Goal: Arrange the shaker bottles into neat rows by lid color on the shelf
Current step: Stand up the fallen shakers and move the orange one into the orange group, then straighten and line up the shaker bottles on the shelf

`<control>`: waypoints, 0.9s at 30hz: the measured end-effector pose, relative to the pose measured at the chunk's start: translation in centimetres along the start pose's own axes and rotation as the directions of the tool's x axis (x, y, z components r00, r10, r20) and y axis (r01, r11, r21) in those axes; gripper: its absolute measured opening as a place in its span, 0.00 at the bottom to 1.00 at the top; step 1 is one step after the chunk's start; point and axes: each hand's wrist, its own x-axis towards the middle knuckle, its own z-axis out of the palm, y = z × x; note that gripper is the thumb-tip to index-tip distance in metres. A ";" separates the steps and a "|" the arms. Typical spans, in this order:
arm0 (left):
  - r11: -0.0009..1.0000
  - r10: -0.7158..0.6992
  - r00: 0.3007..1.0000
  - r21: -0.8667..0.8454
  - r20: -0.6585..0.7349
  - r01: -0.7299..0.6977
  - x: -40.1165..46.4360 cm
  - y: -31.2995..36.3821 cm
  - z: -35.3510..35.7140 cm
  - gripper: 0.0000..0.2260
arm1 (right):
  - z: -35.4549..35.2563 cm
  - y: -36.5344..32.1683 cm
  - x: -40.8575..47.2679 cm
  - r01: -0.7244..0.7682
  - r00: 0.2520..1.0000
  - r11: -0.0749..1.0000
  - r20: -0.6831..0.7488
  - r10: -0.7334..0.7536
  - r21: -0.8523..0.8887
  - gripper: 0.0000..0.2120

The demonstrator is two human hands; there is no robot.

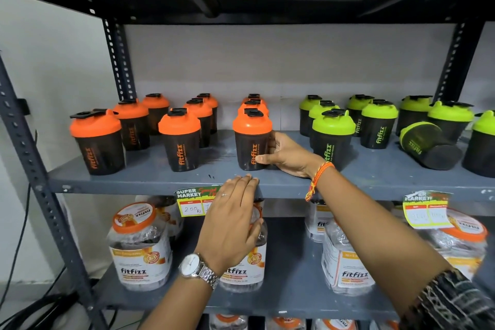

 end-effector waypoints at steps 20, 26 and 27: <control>0.995 0.006 0.994 -0.094 -0.112 -0.017 4.3 9.4 2.4 0.30 | -15.1 -9.0 -16.1 0.234 0.763 0.946 -0.561 -0.322 -0.225 0.21; 0.994 -0.063 0.984 -0.096 -0.169 0.048 5.6 12.1 3.8 0.26 | -22.7 -6.2 -17.0 -0.590 0.625 0.322 -0.671 -0.398 -0.741 0.19; 0.994 -0.069 0.980 -0.095 -0.186 0.052 5.6 12.0 4.1 0.25 | -23.0 -5.5 -16.9 -0.646 0.644 0.235 -0.683 -0.345 -0.727 0.22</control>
